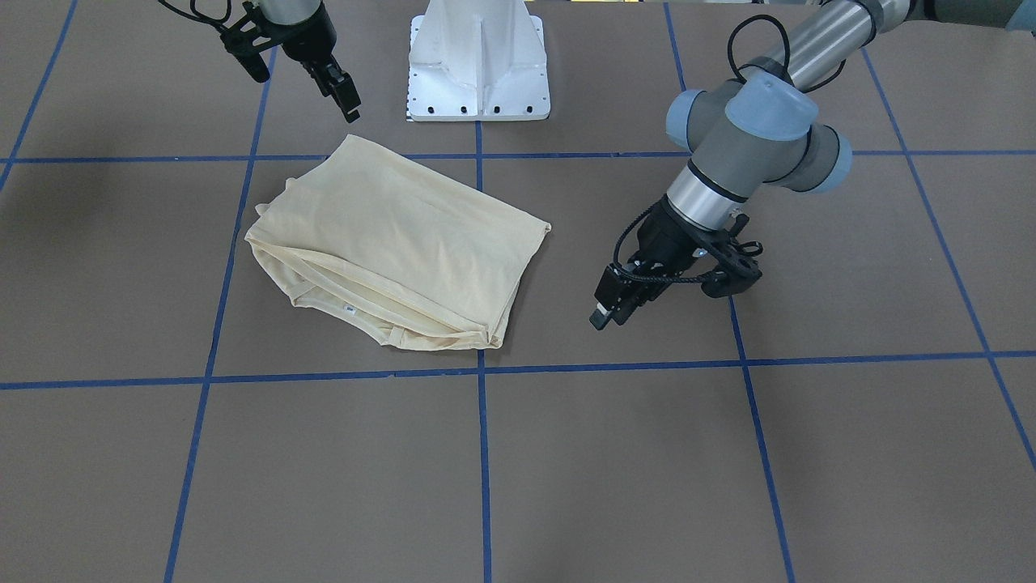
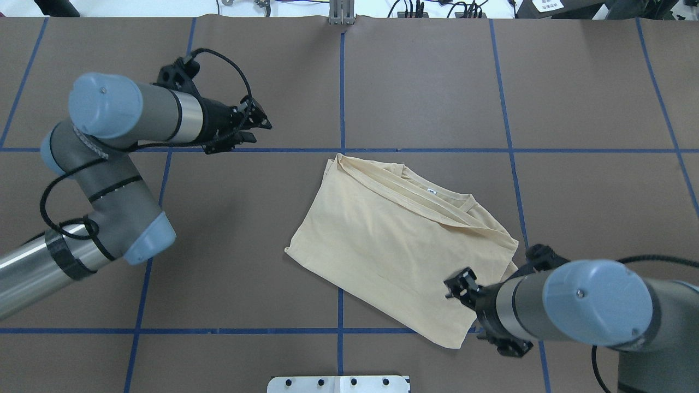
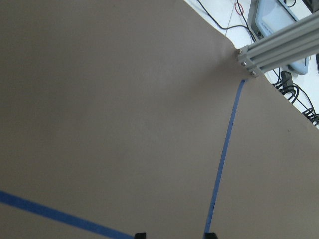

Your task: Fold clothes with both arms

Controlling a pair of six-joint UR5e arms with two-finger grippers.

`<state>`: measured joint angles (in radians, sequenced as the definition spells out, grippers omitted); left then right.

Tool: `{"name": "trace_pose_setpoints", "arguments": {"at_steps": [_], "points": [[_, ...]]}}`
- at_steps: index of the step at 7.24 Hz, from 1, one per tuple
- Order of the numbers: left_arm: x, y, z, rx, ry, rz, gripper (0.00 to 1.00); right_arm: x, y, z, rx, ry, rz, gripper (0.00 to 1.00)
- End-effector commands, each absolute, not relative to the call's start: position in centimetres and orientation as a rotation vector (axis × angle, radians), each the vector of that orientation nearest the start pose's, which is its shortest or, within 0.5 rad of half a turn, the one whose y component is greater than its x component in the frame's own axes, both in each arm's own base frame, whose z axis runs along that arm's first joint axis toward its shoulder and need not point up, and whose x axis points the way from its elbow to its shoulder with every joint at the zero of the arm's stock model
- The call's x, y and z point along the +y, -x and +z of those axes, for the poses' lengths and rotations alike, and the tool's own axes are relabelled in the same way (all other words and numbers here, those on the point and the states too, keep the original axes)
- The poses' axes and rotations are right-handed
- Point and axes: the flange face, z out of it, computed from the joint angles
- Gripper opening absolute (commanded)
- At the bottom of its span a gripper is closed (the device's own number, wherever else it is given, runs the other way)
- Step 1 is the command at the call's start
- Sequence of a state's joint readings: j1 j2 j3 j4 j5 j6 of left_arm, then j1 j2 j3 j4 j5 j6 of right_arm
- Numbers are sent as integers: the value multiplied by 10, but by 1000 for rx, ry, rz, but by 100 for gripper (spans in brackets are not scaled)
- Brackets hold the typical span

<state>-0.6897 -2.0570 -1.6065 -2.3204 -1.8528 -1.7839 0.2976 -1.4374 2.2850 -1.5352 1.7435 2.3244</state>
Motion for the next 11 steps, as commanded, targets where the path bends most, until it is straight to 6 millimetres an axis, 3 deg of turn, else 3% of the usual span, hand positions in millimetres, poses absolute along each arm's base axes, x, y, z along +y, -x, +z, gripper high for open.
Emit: {"name": "trace_pose_setpoints", "arguments": {"at_steps": [1,2,3,4,6,8,10,11], "points": [[-414,-510,267,1175,16,-621,51,-350,368,258,-934,251,925,100],[-386,-533,270,1135,54,-637,51,-387,355,260,-931,216,936,100],[-364,-549,272,1128,74,-640,51,-408,353,265,-920,181,926,100],[-359,-554,276,1098,79,-641,52,-420,356,270,-907,173,937,100],[-356,-556,278,1071,82,-641,52,-422,359,268,-908,169,938,100],[-352,-545,264,1050,85,-643,52,-425,362,273,-896,168,942,100],[-331,-552,284,1008,100,-622,53,-428,366,278,-882,169,947,100],[-331,-553,284,1010,100,-622,53,-430,369,283,-868,169,951,100]]}}
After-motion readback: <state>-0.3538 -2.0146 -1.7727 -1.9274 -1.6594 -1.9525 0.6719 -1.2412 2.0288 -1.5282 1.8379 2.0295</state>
